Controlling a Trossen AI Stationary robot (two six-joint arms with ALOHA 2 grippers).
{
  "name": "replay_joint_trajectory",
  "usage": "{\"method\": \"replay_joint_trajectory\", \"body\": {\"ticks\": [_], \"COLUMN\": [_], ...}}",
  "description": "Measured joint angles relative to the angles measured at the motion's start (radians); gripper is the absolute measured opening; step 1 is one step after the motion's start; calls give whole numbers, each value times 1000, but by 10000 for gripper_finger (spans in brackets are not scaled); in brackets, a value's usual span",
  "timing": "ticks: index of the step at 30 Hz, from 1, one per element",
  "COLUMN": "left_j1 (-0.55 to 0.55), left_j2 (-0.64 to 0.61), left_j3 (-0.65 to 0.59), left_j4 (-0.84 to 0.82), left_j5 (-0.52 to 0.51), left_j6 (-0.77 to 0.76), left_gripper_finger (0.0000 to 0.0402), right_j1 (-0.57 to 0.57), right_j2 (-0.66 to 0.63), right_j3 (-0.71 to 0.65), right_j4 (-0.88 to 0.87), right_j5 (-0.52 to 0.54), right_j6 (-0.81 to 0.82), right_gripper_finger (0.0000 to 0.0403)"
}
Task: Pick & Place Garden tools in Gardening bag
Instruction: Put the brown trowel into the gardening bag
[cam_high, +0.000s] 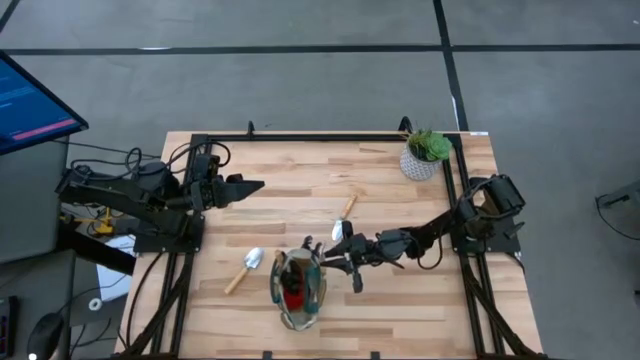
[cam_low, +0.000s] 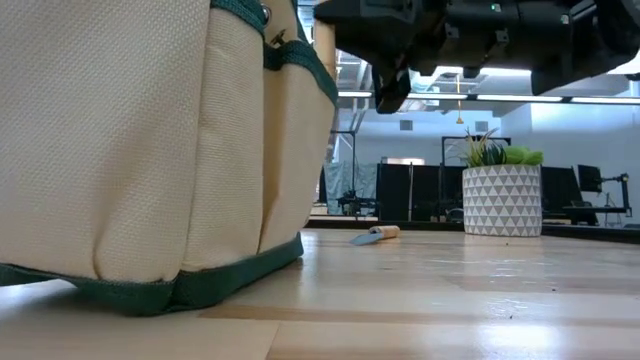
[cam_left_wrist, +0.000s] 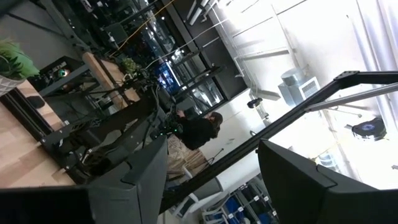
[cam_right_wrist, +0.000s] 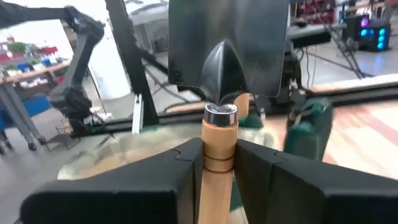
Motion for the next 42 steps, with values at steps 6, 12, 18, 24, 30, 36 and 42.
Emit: {"method": "replay_joint_trajectory", "body": {"ticks": [6, 12, 18, 24, 30, 36, 42], "left_j1": [0, 0, 0, 0, 0, 0, 0], "left_j2": [0, 0, 0, 0, 0, 0, 0], "left_j3": [0, 0, 0, 0, 0, 0, 0], "left_j4": [1, 3, 5, 6, 6, 6, 6], "left_j5": [-1, -1, -3, -3, -3, -2, 13], "left_j6": [0, 0, 0, 0, 0, 0, 0], "left_gripper_finger": [218, 218, 218, 218, 218, 218, 218], "right_j1": [11, -6, -17, -16, -16, -16, 8], "right_j2": [0, 0, 0, 0, 0, 0, -20], "right_j3": [1, 1, 1, 11, 30, 29, 29], "right_j4": [-10, 2, 9, 32, 21, -20, 4], "right_j5": [-4, 0, -4, -12, -22, -22, -22], "right_j6": [-16, -36, -49, -62, -69, -69, -69], "right_gripper_finger": [60, 60, 61, 61, 61, 62, 62]}}
